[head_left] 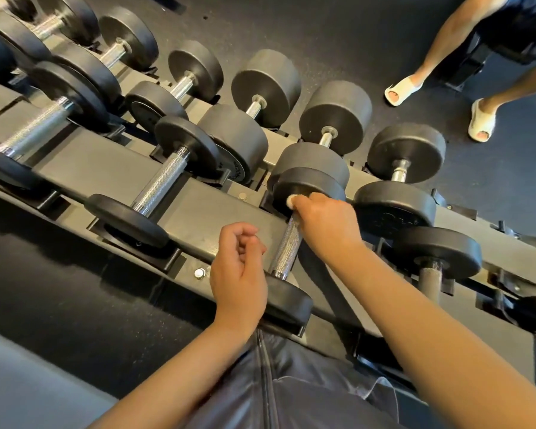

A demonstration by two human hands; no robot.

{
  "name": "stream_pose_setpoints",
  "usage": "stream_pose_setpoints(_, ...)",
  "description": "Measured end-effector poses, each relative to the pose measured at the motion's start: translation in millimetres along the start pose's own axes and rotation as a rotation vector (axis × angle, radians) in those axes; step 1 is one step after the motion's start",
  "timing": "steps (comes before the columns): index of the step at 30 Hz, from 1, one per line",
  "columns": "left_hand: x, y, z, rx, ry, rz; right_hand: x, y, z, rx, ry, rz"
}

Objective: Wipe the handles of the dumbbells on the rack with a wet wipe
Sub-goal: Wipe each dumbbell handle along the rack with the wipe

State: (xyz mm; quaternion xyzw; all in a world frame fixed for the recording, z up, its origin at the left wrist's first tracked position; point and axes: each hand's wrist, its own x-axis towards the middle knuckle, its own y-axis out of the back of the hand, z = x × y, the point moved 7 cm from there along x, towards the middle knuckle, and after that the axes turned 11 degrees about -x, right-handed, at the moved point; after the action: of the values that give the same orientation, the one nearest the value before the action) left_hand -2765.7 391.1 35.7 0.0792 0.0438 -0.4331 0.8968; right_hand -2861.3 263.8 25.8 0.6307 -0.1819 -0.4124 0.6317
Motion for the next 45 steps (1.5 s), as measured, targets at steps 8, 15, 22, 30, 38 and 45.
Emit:
stream_pose_setpoints(8, 1, -4, 1, 0.074, 0.050, -0.001, 45, 8, -55, -0.443, 0.261, -0.374)
stream_pose_setpoints(15, -1, 0, 2, 0.025, 0.024, 0.025, 40, 6, -46, -0.480, 0.356, -0.317)
stream_pose_setpoints(22, -1, -2, 3, 0.055, 0.012, 0.001, -5, -15, 5, 0.129, 0.143, -0.010)
stream_pose_setpoints(30, -1, -3, 5, 0.074, -0.014, -0.029, -17, -18, 5, 0.566, 0.007, 0.057)
stream_pose_setpoints(38, 1, -3, 3, 0.019, 0.002, -0.039, -49, -20, -35, 0.680, 0.443, -0.057)
stream_pose_setpoints(45, 1, -2, 6, 0.010, -0.019, -0.058, -15, -15, 9, 0.095, 0.085, 0.291)
